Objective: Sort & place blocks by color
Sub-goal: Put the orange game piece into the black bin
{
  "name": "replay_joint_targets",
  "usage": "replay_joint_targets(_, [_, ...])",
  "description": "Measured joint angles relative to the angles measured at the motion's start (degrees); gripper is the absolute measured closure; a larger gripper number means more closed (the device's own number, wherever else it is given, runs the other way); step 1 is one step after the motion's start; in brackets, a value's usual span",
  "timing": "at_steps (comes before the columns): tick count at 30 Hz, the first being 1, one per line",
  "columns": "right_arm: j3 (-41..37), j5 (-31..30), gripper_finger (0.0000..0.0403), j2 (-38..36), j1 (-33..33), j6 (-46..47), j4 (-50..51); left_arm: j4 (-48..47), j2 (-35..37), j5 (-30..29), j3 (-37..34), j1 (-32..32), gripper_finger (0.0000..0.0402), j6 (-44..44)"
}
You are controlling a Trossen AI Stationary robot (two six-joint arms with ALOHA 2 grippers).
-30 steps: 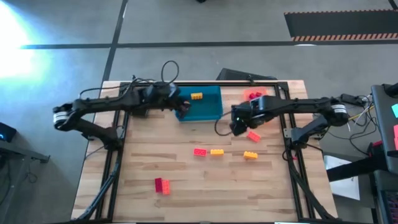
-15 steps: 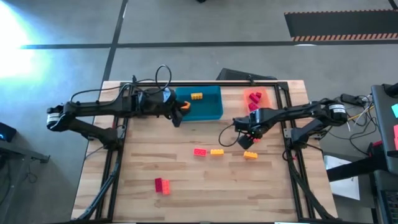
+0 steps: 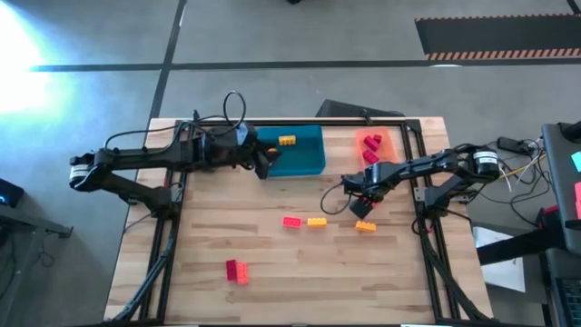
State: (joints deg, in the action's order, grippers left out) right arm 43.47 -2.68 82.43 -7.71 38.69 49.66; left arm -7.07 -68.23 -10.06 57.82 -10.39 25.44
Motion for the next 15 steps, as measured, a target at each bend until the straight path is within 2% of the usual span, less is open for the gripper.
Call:
replay_joint_targets(4, [-0.3,0.6,0.0191,0.8,-0.2,-2.1,-1.5,2.0,0.0,-0.1,0.0,0.0,0.0228,1.7])
replay_joint_targets(9, [-0.4,0.8,0.0272,0.3,-0.2,-3.2,-2.4,4.8,0.0,-0.1,0.0,0.0,0.0228,2.8])
replay_joint_targets(15, [-0.1,0.7,0.0276,-2.1,-0.2,-4.1,-3.5,5.5,0.0,-0.1,0.2,0.0,0.0228,3.0])
